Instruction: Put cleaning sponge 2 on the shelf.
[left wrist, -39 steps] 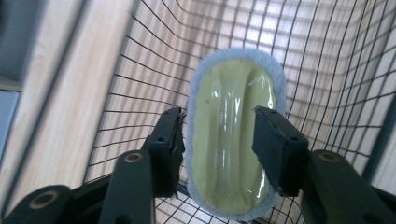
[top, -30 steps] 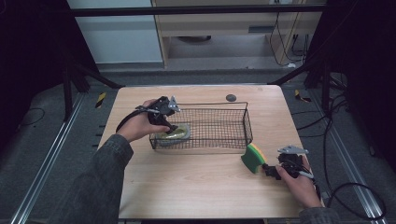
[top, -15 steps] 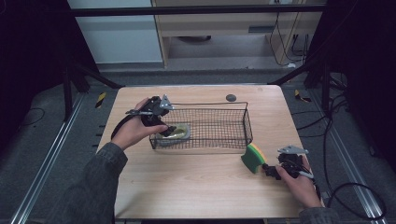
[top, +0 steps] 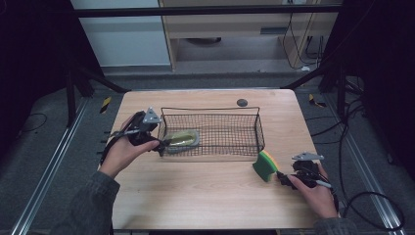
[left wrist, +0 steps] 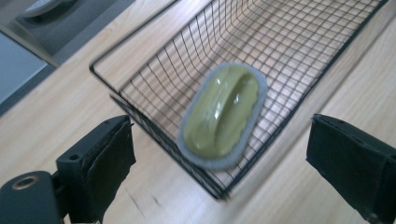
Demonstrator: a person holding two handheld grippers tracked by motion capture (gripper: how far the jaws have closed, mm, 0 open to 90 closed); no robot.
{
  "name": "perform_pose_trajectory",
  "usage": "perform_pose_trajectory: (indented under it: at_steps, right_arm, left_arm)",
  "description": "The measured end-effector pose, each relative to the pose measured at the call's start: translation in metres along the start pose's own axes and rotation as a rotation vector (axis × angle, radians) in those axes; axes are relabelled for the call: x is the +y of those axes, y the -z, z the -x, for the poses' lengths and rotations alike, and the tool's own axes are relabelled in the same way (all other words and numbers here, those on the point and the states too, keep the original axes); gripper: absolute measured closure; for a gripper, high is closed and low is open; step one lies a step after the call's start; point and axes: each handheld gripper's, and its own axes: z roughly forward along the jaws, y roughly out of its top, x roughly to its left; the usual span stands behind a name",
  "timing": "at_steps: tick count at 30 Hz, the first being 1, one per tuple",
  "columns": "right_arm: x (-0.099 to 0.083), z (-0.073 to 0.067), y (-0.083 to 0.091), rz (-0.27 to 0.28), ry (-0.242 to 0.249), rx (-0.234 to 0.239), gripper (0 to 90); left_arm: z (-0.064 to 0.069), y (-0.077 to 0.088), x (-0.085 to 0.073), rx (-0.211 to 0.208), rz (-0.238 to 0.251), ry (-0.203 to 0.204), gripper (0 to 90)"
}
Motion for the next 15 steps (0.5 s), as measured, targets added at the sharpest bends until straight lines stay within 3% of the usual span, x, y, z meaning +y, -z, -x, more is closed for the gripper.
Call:
perform_pose_trajectory:
  at_steps: [2, 4, 8, 11, 15]
  right_arm:
    - [-0.001, 0.0, 0.003, 0.0, 0.004, -0.003, 10.2]
    - [-0.003, -0.003, 0.01, -0.001, 0.015, 0.003, 10.9]
    - [-0.004, -0.009, 0.025, 0.001, 0.042, -0.003, 13.2]
    - [0.0, -0.019, 0.037, -0.014, 0.055, 0.029, 15.6]
    - [0.004, -0.028, 0.045, -0.023, 0.076, 0.037, 16.1]
  left_arm:
    - [0.003, 0.005, -0.012, -0.004, 0.011, 0.016, 6.5]
    - [0.008, 0.008, -0.029, -0.004, 0.027, 0.059, 6.5]
    - [0.018, 0.004, -0.055, -0.007, 0.012, 0.1, 5.9]
    - [0.025, -0.005, -0.077, 0.008, -0.017, 0.121, 5.7]
    - [0.027, -0.025, -0.099, -0.004, -0.069, 0.147, 5.9]
